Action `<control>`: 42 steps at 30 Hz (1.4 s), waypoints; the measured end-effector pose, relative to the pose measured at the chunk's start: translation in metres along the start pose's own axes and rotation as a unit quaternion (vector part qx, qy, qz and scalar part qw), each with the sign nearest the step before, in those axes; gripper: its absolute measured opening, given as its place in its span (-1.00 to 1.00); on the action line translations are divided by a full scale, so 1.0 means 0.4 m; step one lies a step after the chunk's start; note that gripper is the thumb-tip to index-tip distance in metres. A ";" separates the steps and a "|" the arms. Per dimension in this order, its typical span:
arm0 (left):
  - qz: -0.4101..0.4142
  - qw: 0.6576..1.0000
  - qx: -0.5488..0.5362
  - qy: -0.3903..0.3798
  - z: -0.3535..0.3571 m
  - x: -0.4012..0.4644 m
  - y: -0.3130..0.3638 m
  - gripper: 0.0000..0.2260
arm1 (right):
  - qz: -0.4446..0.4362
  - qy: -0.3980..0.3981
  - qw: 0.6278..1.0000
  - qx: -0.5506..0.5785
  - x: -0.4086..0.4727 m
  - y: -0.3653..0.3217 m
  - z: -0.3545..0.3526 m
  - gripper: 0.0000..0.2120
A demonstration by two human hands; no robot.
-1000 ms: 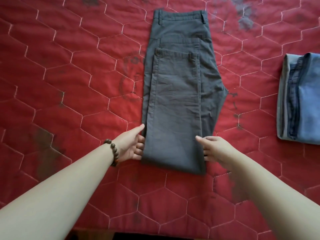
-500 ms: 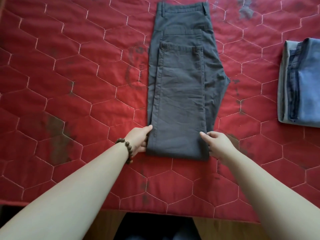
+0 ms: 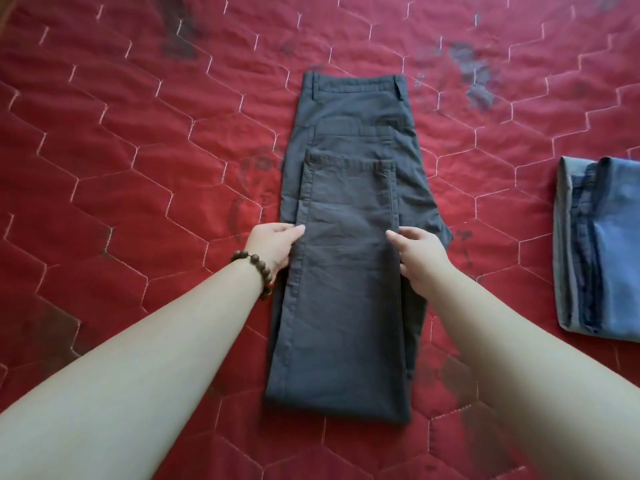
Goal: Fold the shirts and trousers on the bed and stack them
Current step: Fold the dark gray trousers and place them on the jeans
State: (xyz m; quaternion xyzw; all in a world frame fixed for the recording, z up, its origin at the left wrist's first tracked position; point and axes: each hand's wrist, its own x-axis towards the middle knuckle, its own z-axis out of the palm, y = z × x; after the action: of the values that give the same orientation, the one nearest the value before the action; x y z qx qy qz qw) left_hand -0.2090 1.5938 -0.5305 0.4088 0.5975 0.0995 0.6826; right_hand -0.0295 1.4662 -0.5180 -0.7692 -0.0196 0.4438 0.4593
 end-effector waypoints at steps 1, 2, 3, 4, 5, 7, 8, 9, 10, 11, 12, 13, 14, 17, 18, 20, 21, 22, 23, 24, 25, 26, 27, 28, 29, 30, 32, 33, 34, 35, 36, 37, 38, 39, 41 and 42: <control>-0.001 0.999 0.025 0.023 0.007 0.018 0.009 -0.92 | -0.018 0.013 0.999 -0.024 0.018 -0.011 0.013 -0.93; -0.003 0.998 0.041 0.044 0.013 0.033 0.018 -0.92 | -0.035 0.026 0.998 -0.042 0.031 -0.022 0.026 -0.93; 0.005 0.997 0.052 0.062 0.018 0.046 0.028 -0.91 | -0.051 0.040 0.997 -0.049 0.044 -0.035 0.035 -0.89; 0.022 0.995 0.059 0.074 0.023 0.058 0.040 -0.93 | -0.069 0.050 0.995 -0.042 0.057 -0.050 0.042 -0.86; 0.042 0.994 0.060 0.083 0.027 0.069 0.053 -0.95 | -0.088 0.055 0.994 -0.028 0.069 -0.065 0.046 -0.86; 0.072 0.990 0.062 0.105 0.035 0.087 0.077 -0.93 | -0.115 0.061 0.991 -0.022 0.096 -0.092 0.053 -0.86; 0.081 0.986 0.079 0.122 0.039 0.094 0.084 -0.90 | -0.116 0.066 0.990 -0.037 0.109 -0.099 0.055 -0.85; 0.086 0.981 0.106 0.139 0.046 0.099 0.086 -0.88 | -0.108 0.073 0.990 -0.056 0.121 -0.100 0.056 -0.84; 0.089 0.976 0.127 0.153 0.053 0.102 0.085 -0.87 | -0.097 0.080 0.989 -0.074 0.132 -0.098 0.056 -0.82; 0.092 0.973 0.139 0.162 0.060 0.104 0.085 -0.87 | -0.093 0.085 0.988 -0.087 0.142 -0.094 0.058 -0.82; 0.098 0.970 0.145 0.168 0.066 0.103 0.087 -0.87 | -0.096 0.086 0.987 -0.096 0.151 -0.092 0.060 -0.86; 0.106 0.968 0.150 0.173 0.070 0.102 0.091 -0.88 | -0.104 0.086 0.985 -0.103 0.157 -0.092 0.062 -0.91; 0.114 0.965 0.155 0.177 0.073 0.101 0.097 -0.88 | -0.110 0.087 0.984 -0.109 0.162 -0.096 0.065 -0.92; 0.140 0.949 0.193 0.205 0.074 0.086 0.110 -0.87 | -0.108 0.090 0.982 -0.123 0.167 -0.109 0.062 -0.82; 0.159 0.936 0.220 0.222 0.074 0.073 0.109 -0.86 | -0.115 0.099 0.978 -0.142 0.161 -0.113 0.060 -0.80; 0.239 0.884 0.310 0.256 0.074 0.036 0.096 -0.81 | -0.152 0.147 0.951 -0.224 0.133 -0.112 0.061 -0.69; 0.295 0.848 0.358 0.257 0.073 0.018 0.080 -0.78 | -0.192 0.172 0.927 -0.273 0.110 -0.105 0.066 -0.64; 0.352 0.811 0.400 0.242 0.073 -0.001 0.057 -0.77 | -0.255 0.179 0.896 -0.315 0.081 -0.092 0.075 -0.62; 0.402 0.778 0.434 0.211 0.073 -0.018 0.029 -0.77 | -0.325 0.163 0.865 -0.347 0.052 -0.068 0.089 -0.62; 0.440 0.749 0.466 0.170 0.074 -0.033 -0.003 -0.78 | -0.381 0.129 0.836 -0.373 0.025 -0.036 0.107 -0.64; 0.463 0.724 0.496 0.126 0.075 -0.045 -0.037 -0.76 | -0.417 0.088 0.813 -0.398 0.004 0.002 0.124 -0.66; 0.469 0.705 0.525 0.087 0.074 -0.054 -0.070 -0.73 | -0.430 0.047 0.796 -0.424 -0.014 0.041 0.138 -0.66; 0.465 0.687 0.555 0.057 0.071 -0.058 -0.098 -0.68 | -0.426 0.007 0.784 -0.452 -0.026 0.076 0.147 -0.64; 0.453 0.669 0.588 0.034 0.064 -0.058 -0.118 -0.62 | -0.416 -0.018 0.771 -0.481 -0.033 0.108 0.151 -0.59; 0.437 0.650 0.621 0.020 0.056 -0.057 -0.131 -0.57 | -0.412 -0.022 0.756 -0.508 -0.032 0.134 0.149 -0.54; 0.419 0.633 0.651 0.012 0.045 -0.054 -0.140 -0.51 | -0.415 -0.013 0.740 -0.530 -0.028 0.151 0.144 -0.51; 0.390 0.616 0.684 0.002 0.028 -0.048 -0.153 -0.44 | -0.408 0.011 0.715 -0.568 -0.021 0.167 0.125 -0.47; 0.380 0.613 0.693 0.006 0.026 -0.047 -0.158 -0.43 | -0.397 0.022 0.708 -0.583 -0.019 0.171 0.113 -0.45; 0.367 0.608 0.704 0.014 0.026 -0.051 -0.161 -0.43 | -0.383 0.033 0.706 -0.595 -0.021 0.175 0.100 -0.43; 0.350 0.605 0.715 0.023 0.028 -0.059 -0.163 -0.42 | -0.365 0.045 0.707 -0.604 -0.029 0.180 0.087 -0.42; 0.336 0.603 0.722 0.033 0.033 -0.069 -0.167 -0.40 | -0.346 0.061 0.710 -0.611 -0.041 0.187 0.077 -0.41; 0.330 0.604 0.724 0.044 0.037 -0.083 -0.173 -0.39 | -0.328 0.078 0.713 -0.614 -0.059 0.195 0.073 -0.40; 0.331 0.606 0.722 0.046 0.044 -0.098 -0.183 -0.39 | -0.315 0.086 0.717 -0.615 -0.082 0.203 0.077 -0.41; 0.335 0.607 0.720 0.034 0.051 -0.115 -0.198 -0.39 | -0.313 0.079 0.721 -0.613 -0.109 0.215 0.088 -0.42; 0.344 0.594 0.727 -0.001 0.062 -0.155 -0.245 -0.44 | -0.325 0.033 0.733 -0.596 -0.164 0.258 0.122 -0.47; 0.343 0.591 0.730 -0.013 0.059 -0.173 -0.269 -0.46 | -0.326 0.016 0.742 -0.585 -0.190 0.281 0.135 -0.48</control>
State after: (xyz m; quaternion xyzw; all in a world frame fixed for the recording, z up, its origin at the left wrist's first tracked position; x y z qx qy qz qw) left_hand -0.2441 1.4707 -0.5537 0.9461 0.2769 -0.1488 0.0785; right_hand -0.1558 1.4051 -0.5590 -0.8407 -0.5174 0.1557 0.0356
